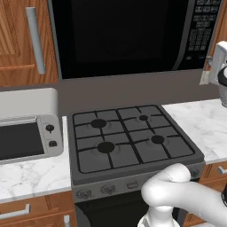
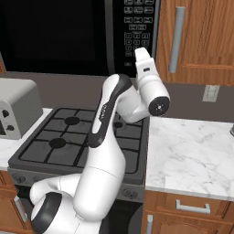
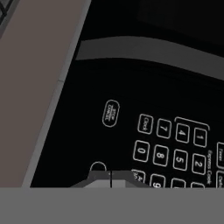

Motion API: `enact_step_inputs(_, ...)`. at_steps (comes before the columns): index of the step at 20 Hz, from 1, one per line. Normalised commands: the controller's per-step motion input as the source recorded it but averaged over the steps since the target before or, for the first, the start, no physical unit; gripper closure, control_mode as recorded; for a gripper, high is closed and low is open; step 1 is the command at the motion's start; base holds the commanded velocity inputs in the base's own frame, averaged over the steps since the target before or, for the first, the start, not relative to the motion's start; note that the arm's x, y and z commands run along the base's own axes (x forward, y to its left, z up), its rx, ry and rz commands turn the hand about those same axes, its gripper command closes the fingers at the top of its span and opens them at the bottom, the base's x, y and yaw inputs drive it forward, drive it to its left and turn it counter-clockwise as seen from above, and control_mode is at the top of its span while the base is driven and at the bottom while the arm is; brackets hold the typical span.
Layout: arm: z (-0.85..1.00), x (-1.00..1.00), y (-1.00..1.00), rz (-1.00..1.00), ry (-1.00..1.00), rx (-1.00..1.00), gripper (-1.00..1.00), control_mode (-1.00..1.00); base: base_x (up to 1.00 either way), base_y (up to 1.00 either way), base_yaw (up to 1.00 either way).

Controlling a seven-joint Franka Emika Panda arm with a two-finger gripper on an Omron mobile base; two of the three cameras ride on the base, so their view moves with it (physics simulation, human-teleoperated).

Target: Pick the lemon wedge from the sink and place it in the bowl. Then pick the bowl and place it in the microwave. Then close the microwave door and press the start button.

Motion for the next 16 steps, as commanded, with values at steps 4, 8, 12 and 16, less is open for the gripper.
enact_step_inputs(4, -0.04, 0.18, 0.0, 0.0, 0.0, 0.0, 1.0, -1.0, 0.0, 0.0, 0.0)
enact_step_inputs(8, 0.0, 0.22, 0.0, 0.0, 0.0, 0.0, 1.0, -1.0, 0.0, 0.0, 0.0)
enact_step_inputs(12, 0.0, 0.24, 0.0, 0.0, 0.0, 0.0, 1.0, -1.0, 0.0, 0.0, 0.0)
enact_step_inputs(16, -0.01, 0.29, 0.0, 0.0, 0.0, 0.0, 1.0, -1.0, 0.0, 0.0, 0.0)
